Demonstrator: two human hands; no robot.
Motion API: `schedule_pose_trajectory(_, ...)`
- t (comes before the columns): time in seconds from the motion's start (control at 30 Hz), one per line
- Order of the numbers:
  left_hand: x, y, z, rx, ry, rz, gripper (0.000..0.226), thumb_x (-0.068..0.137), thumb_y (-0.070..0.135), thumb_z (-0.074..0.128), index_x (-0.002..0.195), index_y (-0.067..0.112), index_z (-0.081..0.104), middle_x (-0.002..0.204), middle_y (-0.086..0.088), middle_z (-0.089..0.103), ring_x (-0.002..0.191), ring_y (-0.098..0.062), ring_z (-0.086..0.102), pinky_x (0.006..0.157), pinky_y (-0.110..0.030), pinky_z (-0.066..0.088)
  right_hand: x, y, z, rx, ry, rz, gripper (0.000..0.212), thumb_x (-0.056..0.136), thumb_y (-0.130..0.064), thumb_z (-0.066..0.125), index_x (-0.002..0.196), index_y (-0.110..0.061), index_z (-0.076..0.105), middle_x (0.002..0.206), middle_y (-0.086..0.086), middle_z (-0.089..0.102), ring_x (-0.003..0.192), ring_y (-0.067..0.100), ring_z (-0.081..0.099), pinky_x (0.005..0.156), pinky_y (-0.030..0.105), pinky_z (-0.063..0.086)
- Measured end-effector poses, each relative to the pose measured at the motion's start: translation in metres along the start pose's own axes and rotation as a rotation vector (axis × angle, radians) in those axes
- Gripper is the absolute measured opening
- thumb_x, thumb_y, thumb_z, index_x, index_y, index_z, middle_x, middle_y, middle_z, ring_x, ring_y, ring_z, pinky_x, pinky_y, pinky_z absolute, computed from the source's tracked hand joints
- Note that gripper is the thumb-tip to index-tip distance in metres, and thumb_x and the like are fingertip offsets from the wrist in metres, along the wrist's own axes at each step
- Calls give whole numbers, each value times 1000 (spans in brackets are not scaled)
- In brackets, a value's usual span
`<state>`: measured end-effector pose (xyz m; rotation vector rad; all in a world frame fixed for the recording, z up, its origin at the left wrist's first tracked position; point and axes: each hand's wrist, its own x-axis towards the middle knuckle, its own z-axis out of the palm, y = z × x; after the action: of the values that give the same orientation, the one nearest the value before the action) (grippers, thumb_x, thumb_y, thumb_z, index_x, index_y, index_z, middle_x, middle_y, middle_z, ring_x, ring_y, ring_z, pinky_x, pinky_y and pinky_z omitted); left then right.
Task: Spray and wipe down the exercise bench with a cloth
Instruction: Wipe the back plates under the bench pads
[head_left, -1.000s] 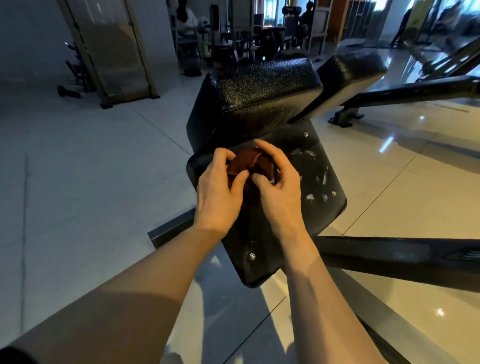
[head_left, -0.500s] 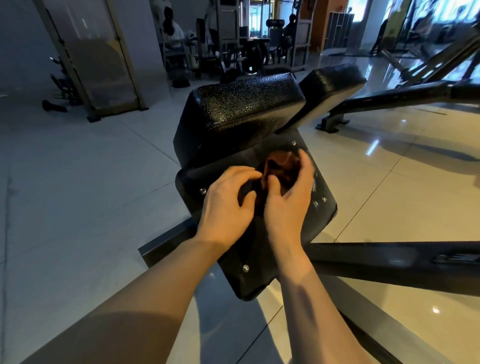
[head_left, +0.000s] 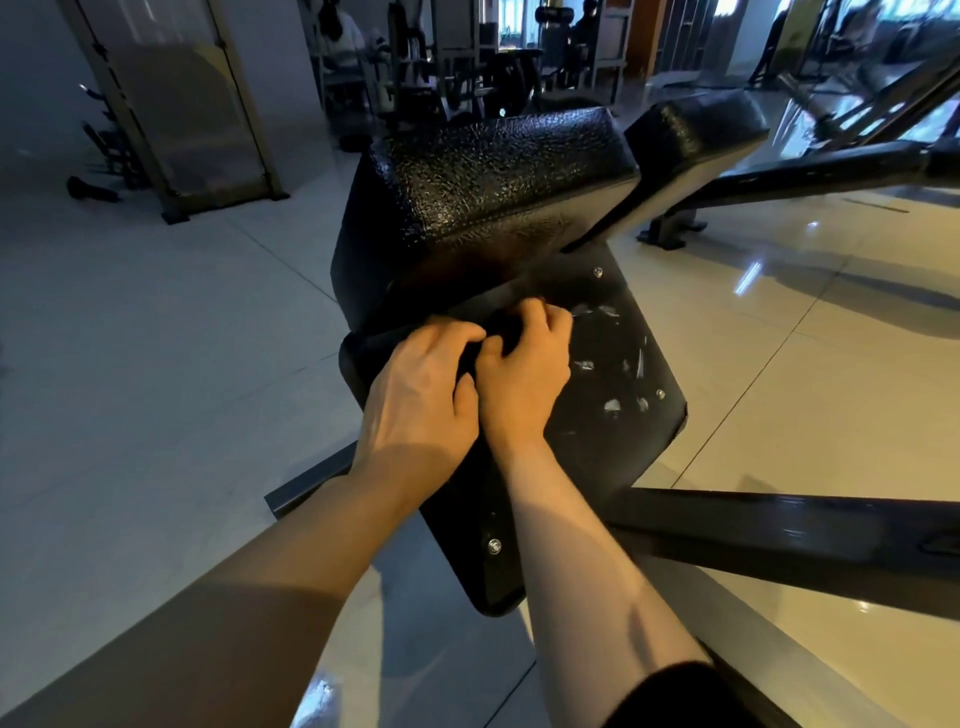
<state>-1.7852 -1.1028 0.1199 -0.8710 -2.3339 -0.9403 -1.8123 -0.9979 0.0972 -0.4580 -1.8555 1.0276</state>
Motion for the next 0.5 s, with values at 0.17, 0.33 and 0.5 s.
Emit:
schedule_pose_trajectory(0.17,1,-9,1,32,-16,-28,47,86,3,58,131,13,52,117,-13,58,107,-27,57,89,-45,52,0,-33,-11,239,449,-164,34,74,12,64,108,9,60,116,30,49,109,22,46,95,2,29)
schedule_pose_trajectory(0.33,-7,-12,-4,80,-46,-92,69,88,3,56,150,22,31,136,-13,46,121,-26,50,95,-39,45,7,-26,0,138,108,-102,43,71,10,58,113,5,53,115,21,50,94,13,43,83,6,35)
schedule_pose_trajectory(0.5,-10,-13,-9,101,-49,-26,69,86,0,57,148,18,33,136,-12,45,117,-27,51,92,-38,47,3,-38,-25,370,454,-51,42,71,8,61,112,8,51,110,18,49,101,15,47,89,13,38)
